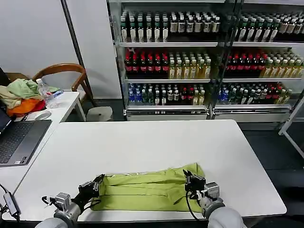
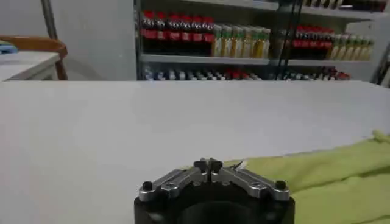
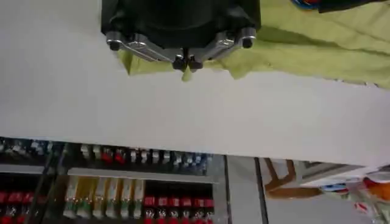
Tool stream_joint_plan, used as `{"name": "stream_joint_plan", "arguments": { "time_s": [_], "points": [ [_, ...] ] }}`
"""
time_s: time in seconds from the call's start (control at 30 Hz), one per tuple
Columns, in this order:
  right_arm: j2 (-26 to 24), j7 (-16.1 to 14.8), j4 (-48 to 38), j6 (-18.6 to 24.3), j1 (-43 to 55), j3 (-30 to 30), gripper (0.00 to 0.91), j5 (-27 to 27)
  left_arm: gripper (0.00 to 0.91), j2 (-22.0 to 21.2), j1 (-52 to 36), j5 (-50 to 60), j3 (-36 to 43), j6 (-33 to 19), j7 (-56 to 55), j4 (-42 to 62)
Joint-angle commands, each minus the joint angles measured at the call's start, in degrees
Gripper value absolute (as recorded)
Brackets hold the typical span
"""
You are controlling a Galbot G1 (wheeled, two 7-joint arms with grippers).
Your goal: Fold and organize the clothes.
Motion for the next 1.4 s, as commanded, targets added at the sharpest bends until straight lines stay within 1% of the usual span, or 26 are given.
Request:
{"name": "stream_joint_plan", "arguments": {
  "time_s": [0.03, 0.2, 0.23, 0.27, 0.3, 0.33, 0.37, 0.6, 0.7, 0.8, 0.87, 0.97, 1.1, 1.3, 1.33, 1.37, 1.4],
  "points": [
    [0.02, -0.04, 0.31, 0.25, -0.39, -0.06, 0.000, -0.94, 0.050, 0.02, 0.18, 0.84, -0.20, 1.18, -0.07, 0.21],
    [-0.24, -0.02, 0.85, 0.07, -1.41, -0.05, 0.000, -0.85, 0.050, -0.18, 0.53, 0.81, -0.34, 1.10, 0.02, 0.09],
    [-0.23, 0.01, 0.77, 0.14, -1.64, -0.24, 0.000, -0.98, 0.141, -0.27, 0.58, 0.85, -0.25, 1.07, 0.01, 0.14],
    [-0.21, 0.08, 0.63, 0.19, -1.74, -0.40, 0.242, -1.06, 0.907, -0.41, 0.62, 1.13, -0.08, 1.03, 0.01, 0.22],
    [-0.20, 0.11, 0.50, 0.22, -1.78, -0.44, 0.887, -1.09, 0.907, -0.46, 0.64, 1.86, 0.03, 1.08, -0.14, 0.21],
    [-0.15, 0.24, 0.34, 0.15, -1.81, -0.48, 0.907, -1.23, 0.907, -0.56, 0.67, 2.67, 0.16, 1.04, -0.45, 0.17],
    [-0.13, 0.75, 0.10, -0.16, -1.94, -0.58, 0.907, -1.34, 0.907, -0.61, 0.66, 3.40, 0.31, 0.95, -0.48, 0.14],
    [-0.60, 0.60, 1.88, -0.60, -3.25, 0.48, 0.907, -1.36, 0.907, -0.87, 0.90, 3.05, -0.05, 0.28, -2.14, -1.51],
    [-1.49, 0.34, 4.13, -0.63, -4.14, 1.94, 0.907, -1.38, 0.907, -0.70, 1.10, 0.80, -0.68, -0.03, -4.71, -3.30],
    [-2.53, -0.17, 6.45, -0.55, -5.62, 3.93, 0.907, -1.57, 0.907, -0.88, 1.68, -2.07, -0.21, -0.08, -10.60, -5.96],
    [-2.69, -0.44, 8.22, -0.41, -6.78, 5.48, 0.907, -2.11, 0.907, -1.59, 2.15, -3.41, 1.89, -0.31, -17.39, -7.60],
    [-2.19, -0.55, 9.10, -0.33, -7.48, 6.33, 0.907, -2.37, 0.907, -3.22, 3.06, -2.89, 6.07, -1.89, -23.69, -7.99],
    [-1.61, -0.59, 8.61, -0.14, -7.49, 6.03, 0.907, -3.44, 0.907, -5.82, 3.06, -1.80, 9.30, -2.05, -27.46, -6.34],
    [-1.40, -0.61, 8.66, 0.01, -7.29, 5.82, 0.907, -4.23, 0.897, -6.66, 2.84, -2.48, 9.52, -1.93, -27.67, -5.40],
    [-1.45, -0.61, 8.62, 0.05, -7.24, 5.78, 0.907, -4.28, 0.232, -6.69, 2.74, -2.91, 9.41, -1.95, -27.69, -5.41],
    [-1.51, -0.62, 8.54, 0.10, -7.14, 5.74, 0.907, -4.45, 0.050, -6.67, 2.53, -3.94, 9.19, -1.87, -27.60, -5.55],
    [-1.54, -0.62, 8.50, 0.11, -7.05, 5.70, 0.907, -4.48, 0.050, -6.67, 2.25, -4.48, 9.12, -1.57, -27.72, -5.52]
  ]
}}
